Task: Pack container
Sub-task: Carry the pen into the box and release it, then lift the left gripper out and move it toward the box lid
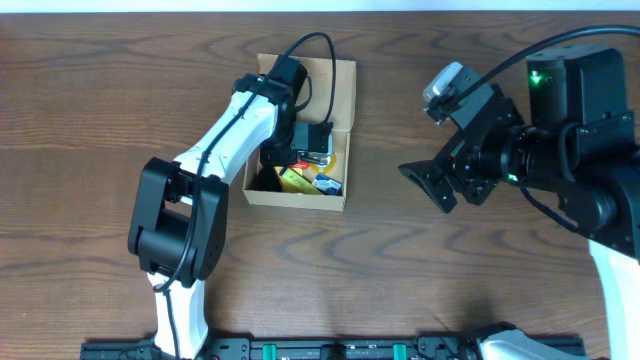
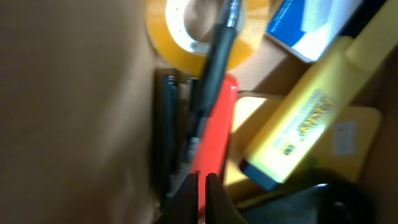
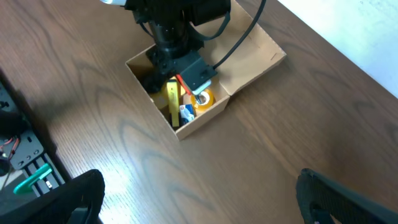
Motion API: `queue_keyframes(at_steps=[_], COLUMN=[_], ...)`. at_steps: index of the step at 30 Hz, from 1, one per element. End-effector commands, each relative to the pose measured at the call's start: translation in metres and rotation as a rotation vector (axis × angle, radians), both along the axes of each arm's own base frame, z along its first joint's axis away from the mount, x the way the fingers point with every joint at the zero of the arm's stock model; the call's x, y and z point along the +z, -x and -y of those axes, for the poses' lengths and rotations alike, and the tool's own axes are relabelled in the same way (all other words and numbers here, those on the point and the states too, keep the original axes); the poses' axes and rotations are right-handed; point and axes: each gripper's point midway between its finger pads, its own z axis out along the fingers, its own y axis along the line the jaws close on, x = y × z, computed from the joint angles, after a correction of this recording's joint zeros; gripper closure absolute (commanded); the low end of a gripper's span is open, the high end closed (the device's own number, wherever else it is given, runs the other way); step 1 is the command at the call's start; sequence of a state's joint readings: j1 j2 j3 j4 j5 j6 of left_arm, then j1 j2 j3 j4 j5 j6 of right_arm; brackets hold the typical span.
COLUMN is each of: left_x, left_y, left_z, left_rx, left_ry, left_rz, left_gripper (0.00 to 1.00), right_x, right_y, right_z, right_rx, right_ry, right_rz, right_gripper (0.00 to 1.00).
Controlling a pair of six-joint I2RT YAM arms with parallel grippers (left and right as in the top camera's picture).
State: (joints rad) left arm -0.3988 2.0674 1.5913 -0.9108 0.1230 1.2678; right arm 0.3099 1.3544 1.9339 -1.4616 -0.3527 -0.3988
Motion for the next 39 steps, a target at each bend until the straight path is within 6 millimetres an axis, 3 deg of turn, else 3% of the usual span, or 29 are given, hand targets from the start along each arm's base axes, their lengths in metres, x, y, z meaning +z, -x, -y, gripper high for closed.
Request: queue_keyframes(at_steps=[1, 6, 11, 14, 19, 23, 27, 31, 35, 39], left_x=[0.032, 0.095, 0.168, 0.202, 0.229, 0.224, 0.210, 0.176, 0.130, 0.083], left_y=[0.009, 0.015, 0.014, 0.013, 0.003, -0.011, -0.013, -0.007, 0.000, 0.004], left_z=[0.011, 0.026, 0.023, 0.008, -0.042, -0.093, -0.125, -0.151, -0.156, -0.138], left_rx=[-0.011, 0.054, 0.259, 0.422, 0.836, 1.184, 1.375, 1.496, 1.551, 1.542], left_ry=[0.029, 0.132, 0.283, 0.369, 0.491, 0.564, 0.567, 0.480, 0.400, 0.414], left_rz=[0.045, 0.165, 0.313, 0.366, 0.361, 0.293, 0.221, 0.130, 0.008, -0.156], left_gripper=[0.94, 0.94, 0.94, 0.94, 0.94, 0.94, 0.94, 0.94, 0.94, 0.94], right_x=[0.002, 0.002, 0.002, 0.002, 0.002, 0.002, 0.002, 0.003, 0.003, 0.003], right_y=[0.001, 0.001, 0.001, 0.001, 0.001, 0.001, 0.001, 0.006, 0.006, 0.008], right_z=[-0.002, -0.002, -0.002, -0.002, -0.002, -0.002, -0.002, -0.008, -0.008, -0.009], right_rx=[0.012, 0.012, 0.012, 0.012, 0.012, 0.012, 0.013, -0.040, -0.040, -0.033], right_ry=[-0.009, -0.009, -0.009, -0.009, -0.009, -0.009, -0.010, -0.091, -0.091, -0.099], right_rz=[0.002, 0.002, 0.002, 0.002, 0.002, 0.002, 0.002, -0.072, -0.072, -0.080], right_gripper=[0.01, 0.01, 0.01, 0.01, 0.01, 0.01, 0.01, 0.01, 0.01, 0.01])
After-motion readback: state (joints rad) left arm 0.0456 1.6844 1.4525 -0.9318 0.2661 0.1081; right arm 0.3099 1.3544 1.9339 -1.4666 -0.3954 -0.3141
